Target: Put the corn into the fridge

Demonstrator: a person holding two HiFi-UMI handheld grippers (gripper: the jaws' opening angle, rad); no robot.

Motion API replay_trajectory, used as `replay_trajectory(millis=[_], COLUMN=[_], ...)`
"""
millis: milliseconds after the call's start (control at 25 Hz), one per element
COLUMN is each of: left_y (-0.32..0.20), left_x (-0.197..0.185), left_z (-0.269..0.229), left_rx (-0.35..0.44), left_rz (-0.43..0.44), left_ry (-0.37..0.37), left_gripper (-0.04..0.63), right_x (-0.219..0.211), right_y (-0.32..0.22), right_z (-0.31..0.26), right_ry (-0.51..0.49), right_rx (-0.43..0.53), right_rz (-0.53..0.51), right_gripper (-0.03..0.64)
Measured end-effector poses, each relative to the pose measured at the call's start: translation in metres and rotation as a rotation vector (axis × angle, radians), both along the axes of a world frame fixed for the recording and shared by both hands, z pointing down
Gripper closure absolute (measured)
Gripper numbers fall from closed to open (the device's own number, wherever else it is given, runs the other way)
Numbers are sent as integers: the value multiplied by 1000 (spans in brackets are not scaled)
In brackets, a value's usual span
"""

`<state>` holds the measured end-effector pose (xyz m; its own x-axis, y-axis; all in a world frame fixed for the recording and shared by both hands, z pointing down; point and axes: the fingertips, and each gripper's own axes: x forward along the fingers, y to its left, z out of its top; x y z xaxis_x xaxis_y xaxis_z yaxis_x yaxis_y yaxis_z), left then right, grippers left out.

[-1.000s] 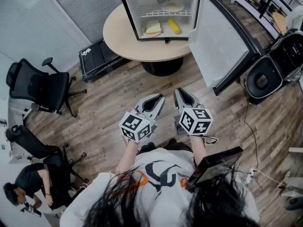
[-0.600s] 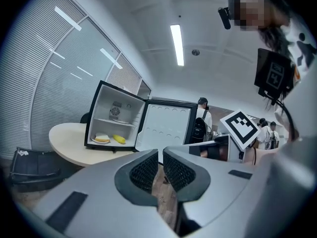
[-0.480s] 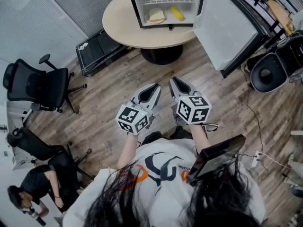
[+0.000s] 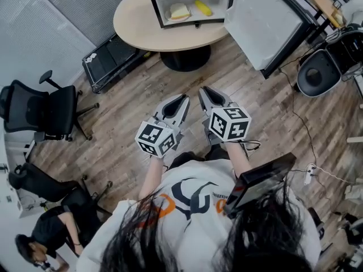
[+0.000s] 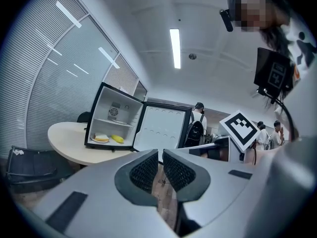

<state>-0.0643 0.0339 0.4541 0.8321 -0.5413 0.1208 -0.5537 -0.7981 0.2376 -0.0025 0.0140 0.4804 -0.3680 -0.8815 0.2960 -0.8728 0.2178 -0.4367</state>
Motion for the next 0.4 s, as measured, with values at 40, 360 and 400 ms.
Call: replay_trajectory(millis=[40,360,400], left_y=[0,0,-1], left_x=[-1,-19,-22], left_z=[0,-2,-2], left_rx=[1,8,9], left_rz=[3,4,2], left_ry=[2,20,22], left_gripper=[555,555,555], right_x=[0,-11,-13], right_y=[1,3,2], right_z=[0,1,1], right_ry=[2,7,8], right_rx=[0,-6,-5], right_rz=[5,20,21], right_gripper=[555,555,555])
